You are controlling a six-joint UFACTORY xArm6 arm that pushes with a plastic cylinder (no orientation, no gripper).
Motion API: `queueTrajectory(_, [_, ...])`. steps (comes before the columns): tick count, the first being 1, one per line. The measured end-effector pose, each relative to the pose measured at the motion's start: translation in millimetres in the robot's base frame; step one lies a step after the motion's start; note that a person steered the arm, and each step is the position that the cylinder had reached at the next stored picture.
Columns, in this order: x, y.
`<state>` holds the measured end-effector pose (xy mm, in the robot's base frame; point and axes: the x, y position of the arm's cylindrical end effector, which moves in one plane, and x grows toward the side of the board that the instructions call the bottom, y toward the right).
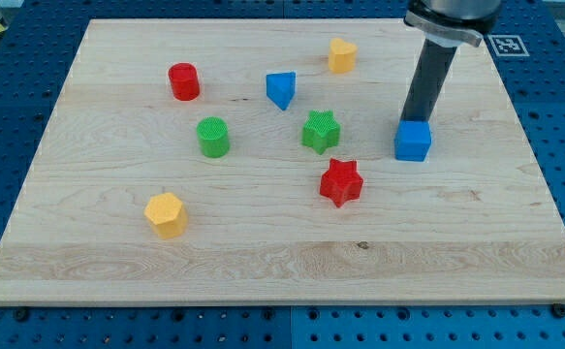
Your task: Place blue cube to the right of red star
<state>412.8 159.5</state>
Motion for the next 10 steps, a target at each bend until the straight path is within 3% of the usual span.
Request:
queueTrajectory(3, [3.7, -37.1])
queueTrajectory(6, [22.4, 0.9])
queueTrajectory(7, [44.9, 1.1])
queueTrajectory(10, [42.7, -10.6])
